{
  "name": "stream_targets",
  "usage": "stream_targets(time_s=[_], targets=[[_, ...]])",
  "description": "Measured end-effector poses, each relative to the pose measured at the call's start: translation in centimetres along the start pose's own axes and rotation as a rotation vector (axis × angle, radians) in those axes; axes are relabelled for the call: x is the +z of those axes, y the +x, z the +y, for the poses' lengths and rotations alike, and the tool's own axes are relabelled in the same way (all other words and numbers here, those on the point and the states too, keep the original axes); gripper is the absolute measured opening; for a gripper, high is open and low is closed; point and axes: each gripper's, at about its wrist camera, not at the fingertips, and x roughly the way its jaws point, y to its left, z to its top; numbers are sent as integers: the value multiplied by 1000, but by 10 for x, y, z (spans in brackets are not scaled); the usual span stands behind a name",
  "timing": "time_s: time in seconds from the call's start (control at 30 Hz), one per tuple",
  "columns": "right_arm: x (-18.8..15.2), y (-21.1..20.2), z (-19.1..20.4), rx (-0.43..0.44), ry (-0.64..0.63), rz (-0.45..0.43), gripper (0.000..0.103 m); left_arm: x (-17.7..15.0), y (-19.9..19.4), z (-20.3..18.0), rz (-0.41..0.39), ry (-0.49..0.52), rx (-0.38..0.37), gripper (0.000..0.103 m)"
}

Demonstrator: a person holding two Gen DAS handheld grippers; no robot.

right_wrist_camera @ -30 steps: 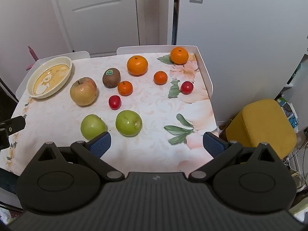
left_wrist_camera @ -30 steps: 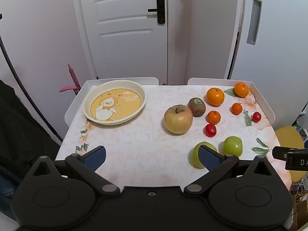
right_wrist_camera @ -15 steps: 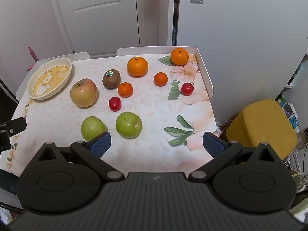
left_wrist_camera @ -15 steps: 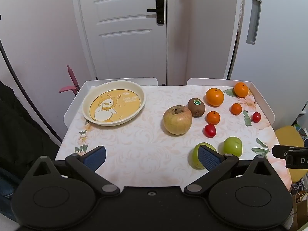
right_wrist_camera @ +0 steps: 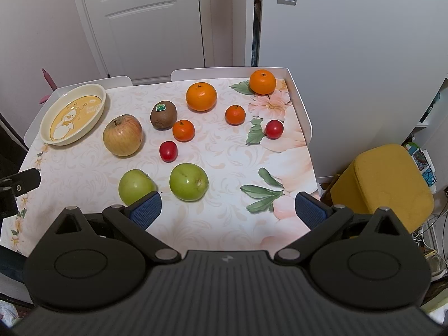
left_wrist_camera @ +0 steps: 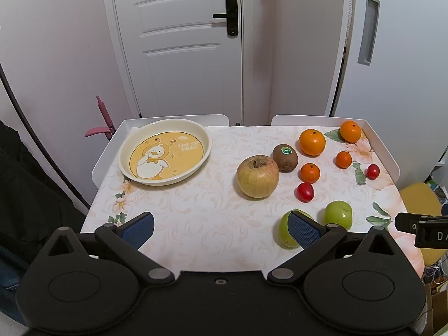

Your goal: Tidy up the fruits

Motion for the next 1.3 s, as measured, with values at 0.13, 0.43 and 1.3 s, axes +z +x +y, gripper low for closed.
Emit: stream_targets(time_s=[0.13, 0.43, 1.3], targets=[[-2, 1, -1, 1, 1, 1, 103, 1, 0, -1, -2, 3, 2, 103], [2, 1, 4, 4, -2, 2, 103, 1, 0, -1, -1, 1, 3, 103], [1, -1, 0, 16, 5, 4, 103, 3, 2, -4, 0, 6, -1, 102]])
